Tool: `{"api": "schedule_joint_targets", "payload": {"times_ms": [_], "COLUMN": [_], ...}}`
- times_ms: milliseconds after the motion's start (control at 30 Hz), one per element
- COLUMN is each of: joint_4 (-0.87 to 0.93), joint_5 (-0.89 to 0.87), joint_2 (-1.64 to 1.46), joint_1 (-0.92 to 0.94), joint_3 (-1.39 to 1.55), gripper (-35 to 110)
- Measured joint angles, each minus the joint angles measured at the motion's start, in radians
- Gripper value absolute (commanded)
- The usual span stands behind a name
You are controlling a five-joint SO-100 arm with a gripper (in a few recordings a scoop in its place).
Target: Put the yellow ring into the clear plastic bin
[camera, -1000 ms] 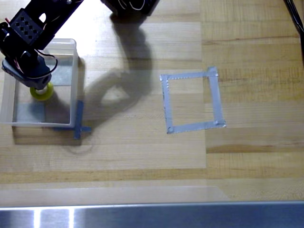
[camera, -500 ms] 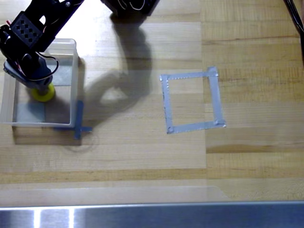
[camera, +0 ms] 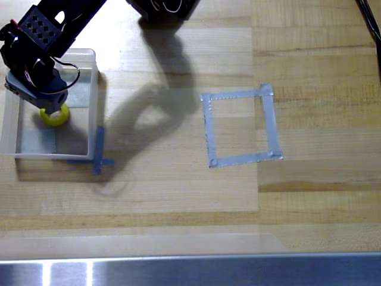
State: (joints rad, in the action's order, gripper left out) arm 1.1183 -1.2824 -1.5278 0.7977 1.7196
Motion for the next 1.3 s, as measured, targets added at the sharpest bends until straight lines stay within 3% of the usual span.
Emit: {"api": "schedule_joint_targets", "payload": {"times_ms": [367,633,967,1300], "joint_4": [0.288,0.446,0.307,0.124], "joint_5": [-0.005,-0.021,-0.193,-0.236], "joint_2": [-0.348,-0.683,-1.071,-1.500], "joint_1": [-0.160,-0.422,-0.632,-0.552], "joint_3": [0.000,0.163,0.678,1.189], "gripper": [-1,1,2,2]}}
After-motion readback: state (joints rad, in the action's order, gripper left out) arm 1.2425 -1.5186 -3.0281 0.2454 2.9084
